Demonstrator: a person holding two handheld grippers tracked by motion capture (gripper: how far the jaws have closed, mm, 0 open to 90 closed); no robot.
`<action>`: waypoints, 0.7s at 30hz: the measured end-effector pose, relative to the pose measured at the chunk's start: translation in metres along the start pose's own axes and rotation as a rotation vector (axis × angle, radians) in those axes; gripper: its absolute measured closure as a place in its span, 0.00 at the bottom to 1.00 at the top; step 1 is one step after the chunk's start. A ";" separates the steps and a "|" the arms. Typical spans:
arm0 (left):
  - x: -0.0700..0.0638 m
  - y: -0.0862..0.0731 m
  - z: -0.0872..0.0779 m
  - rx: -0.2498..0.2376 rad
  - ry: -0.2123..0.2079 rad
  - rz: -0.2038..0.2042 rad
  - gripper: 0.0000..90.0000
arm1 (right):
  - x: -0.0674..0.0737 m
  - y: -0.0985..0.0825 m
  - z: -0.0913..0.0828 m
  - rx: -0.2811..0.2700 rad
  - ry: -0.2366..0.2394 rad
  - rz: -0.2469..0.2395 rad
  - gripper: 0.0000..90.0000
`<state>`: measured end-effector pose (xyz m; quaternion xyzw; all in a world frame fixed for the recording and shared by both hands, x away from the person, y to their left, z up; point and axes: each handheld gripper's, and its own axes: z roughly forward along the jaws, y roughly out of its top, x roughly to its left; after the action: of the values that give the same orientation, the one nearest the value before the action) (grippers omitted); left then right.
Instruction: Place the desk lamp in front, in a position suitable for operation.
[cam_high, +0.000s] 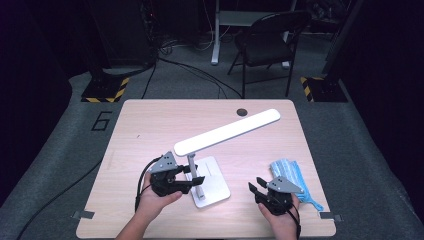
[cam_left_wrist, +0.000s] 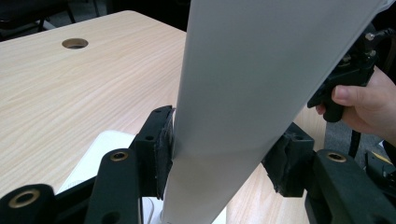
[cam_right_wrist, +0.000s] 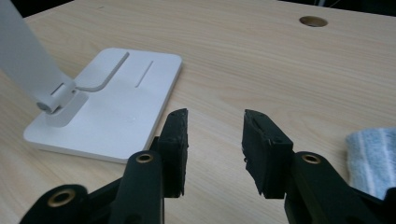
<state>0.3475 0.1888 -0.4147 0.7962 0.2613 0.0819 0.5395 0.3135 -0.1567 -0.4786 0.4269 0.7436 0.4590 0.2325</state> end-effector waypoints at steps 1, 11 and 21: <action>0.000 0.000 0.000 -0.002 0.001 -0.002 0.53 | -0.002 0.000 -0.001 -0.007 -0.013 0.005 0.67; -0.001 0.001 0.001 0.001 0.002 0.004 0.53 | -0.033 -0.001 -0.013 0.032 -0.133 0.040 0.59; -0.001 0.000 0.000 0.000 0.024 0.014 0.51 | -0.062 -0.009 -0.025 0.079 -0.281 0.036 0.55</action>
<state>0.3464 0.1880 -0.4144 0.7970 0.2623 0.0953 0.5357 0.3245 -0.2235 -0.4774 0.5092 0.7134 0.3692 0.3090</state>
